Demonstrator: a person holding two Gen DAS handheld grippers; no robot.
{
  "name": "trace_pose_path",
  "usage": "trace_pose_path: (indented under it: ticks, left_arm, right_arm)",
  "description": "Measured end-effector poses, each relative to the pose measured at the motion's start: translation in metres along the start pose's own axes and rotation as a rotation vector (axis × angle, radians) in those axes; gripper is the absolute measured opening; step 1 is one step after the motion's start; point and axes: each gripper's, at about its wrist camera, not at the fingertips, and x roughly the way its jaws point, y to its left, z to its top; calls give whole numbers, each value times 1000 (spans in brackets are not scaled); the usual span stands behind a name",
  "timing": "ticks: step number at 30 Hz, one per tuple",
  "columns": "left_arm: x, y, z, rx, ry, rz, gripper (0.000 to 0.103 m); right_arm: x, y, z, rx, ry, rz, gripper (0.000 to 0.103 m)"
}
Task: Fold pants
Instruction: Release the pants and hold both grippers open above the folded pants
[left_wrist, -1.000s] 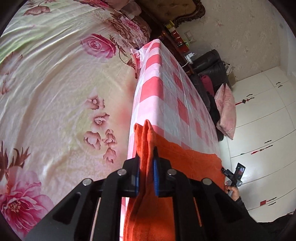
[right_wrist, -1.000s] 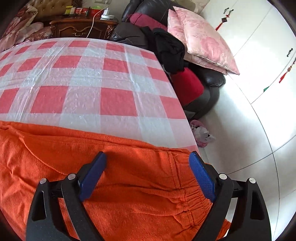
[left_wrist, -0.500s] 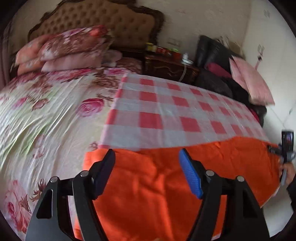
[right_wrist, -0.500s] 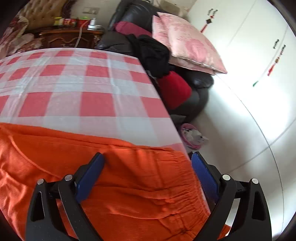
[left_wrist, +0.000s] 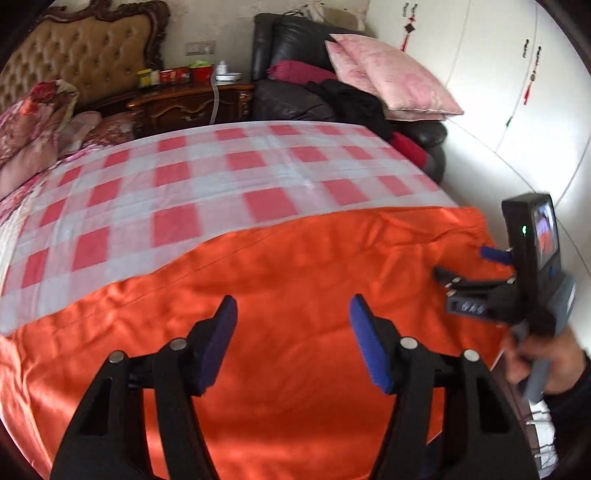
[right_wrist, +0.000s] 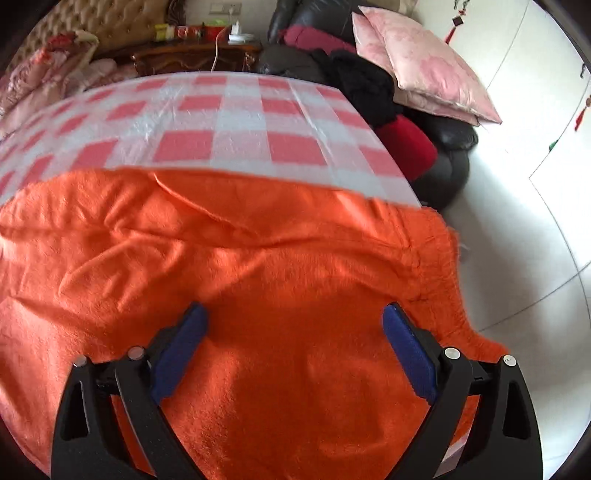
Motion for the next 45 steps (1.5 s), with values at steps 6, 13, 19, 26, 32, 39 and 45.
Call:
trace_pose_path:
  ticks: [6, 13, 19, 26, 32, 39, 45]
  left_arm:
    - [48, -61, 27, 127, 51, -67, 32]
    - [124, -79, 44, 132, 188, 13, 24]
    - [131, -79, 46, 78, 173, 7, 50]
    - [102, -82, 39, 72, 119, 37, 92]
    - [44, -32, 2, -29, 45, 122, 96]
    - [-2, 56, -63, -150, 113, 340, 84]
    - [-52, 141, -107, -321, 85, 455, 80]
  right_arm:
    - [9, -19, -4, 128, 45, 125, 92]
    - [6, -14, -7, 126, 74, 121, 92]
    - [10, -15, -7, 137, 88, 134, 99]
    - [9, -16, -9, 131, 78, 139, 99]
    - [9, -16, -10, 129, 66, 138, 99]
    - [5, -24, -17, 147, 82, 101, 98]
    - [-11, -43, -23, 203, 154, -89, 98]
